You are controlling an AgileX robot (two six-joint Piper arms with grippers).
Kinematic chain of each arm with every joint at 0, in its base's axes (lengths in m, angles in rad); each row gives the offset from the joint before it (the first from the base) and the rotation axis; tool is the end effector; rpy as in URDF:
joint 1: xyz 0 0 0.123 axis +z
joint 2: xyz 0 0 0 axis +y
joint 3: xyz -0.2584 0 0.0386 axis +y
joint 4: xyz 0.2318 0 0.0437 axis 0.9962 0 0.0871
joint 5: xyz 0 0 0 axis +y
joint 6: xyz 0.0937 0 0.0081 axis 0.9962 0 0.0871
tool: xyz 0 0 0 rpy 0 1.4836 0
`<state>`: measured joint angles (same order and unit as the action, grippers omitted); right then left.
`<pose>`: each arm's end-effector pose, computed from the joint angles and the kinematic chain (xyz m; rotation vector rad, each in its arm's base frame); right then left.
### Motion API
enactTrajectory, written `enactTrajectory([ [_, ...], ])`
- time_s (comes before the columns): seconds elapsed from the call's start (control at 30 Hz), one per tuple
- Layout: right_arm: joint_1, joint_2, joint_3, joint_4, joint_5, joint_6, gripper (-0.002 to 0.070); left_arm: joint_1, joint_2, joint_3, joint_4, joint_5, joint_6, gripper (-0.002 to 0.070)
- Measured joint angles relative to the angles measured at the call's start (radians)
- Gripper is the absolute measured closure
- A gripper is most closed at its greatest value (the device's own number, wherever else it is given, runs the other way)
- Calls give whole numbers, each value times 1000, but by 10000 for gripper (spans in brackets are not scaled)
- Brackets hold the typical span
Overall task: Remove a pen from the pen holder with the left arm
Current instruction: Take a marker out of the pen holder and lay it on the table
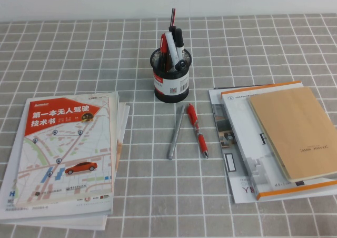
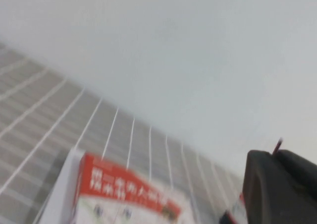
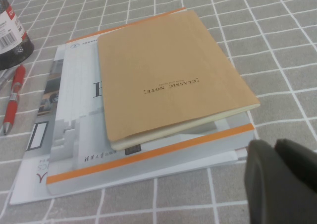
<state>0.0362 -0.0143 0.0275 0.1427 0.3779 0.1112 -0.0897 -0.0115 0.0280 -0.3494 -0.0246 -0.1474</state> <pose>0.0629 0.0072 0.1707 0.1585 1.8712 0.2420 0.0671 -0.0053 0.2072 -0.3088 1.4622 -0.4685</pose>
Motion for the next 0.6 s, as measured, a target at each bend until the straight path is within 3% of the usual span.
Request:
enactTrajectory([
  [0.23, 0, 0, 0, 0, 0, 0, 689, 0, 0, 0, -31, -98, -12, 678],
  [0.6, 0, 0, 0, 0, 0, 0, 689, 0, 0, 0, -38, -115, -245, 678],
])
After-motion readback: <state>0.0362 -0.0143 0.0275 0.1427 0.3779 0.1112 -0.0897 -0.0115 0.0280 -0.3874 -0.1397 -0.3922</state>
